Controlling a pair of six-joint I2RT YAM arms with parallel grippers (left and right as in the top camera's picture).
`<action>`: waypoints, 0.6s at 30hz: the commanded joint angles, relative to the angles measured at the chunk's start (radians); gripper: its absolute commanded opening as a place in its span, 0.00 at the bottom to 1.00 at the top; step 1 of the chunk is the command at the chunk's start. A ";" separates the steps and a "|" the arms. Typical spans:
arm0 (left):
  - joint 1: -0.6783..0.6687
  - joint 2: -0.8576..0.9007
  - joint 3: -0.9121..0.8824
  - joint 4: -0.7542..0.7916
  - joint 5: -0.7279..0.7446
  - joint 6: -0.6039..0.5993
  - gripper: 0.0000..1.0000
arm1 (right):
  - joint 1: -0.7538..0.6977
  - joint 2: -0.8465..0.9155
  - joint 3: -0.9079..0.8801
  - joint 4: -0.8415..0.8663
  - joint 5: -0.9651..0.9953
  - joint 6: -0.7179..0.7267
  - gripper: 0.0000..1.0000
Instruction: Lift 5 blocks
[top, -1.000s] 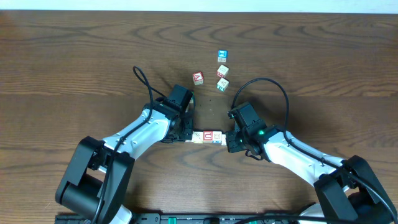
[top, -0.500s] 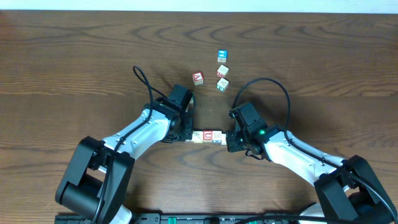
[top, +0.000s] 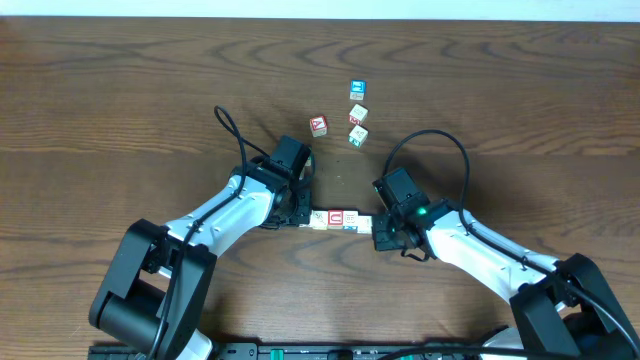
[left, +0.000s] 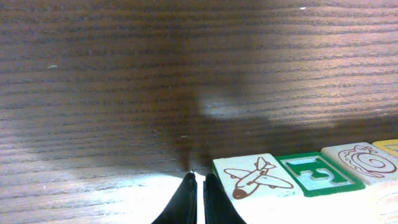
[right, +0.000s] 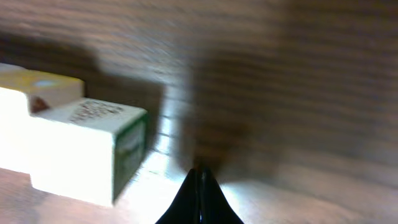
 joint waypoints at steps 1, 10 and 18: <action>-0.004 0.004 0.009 0.001 0.005 -0.009 0.07 | 0.011 0.023 -0.023 -0.044 0.033 0.018 0.01; -0.004 0.004 0.009 0.001 0.005 -0.009 0.07 | 0.076 0.023 -0.023 -0.047 -0.064 0.006 0.01; -0.004 0.004 0.009 0.002 0.005 -0.009 0.07 | 0.103 0.023 -0.023 -0.018 -0.098 0.027 0.01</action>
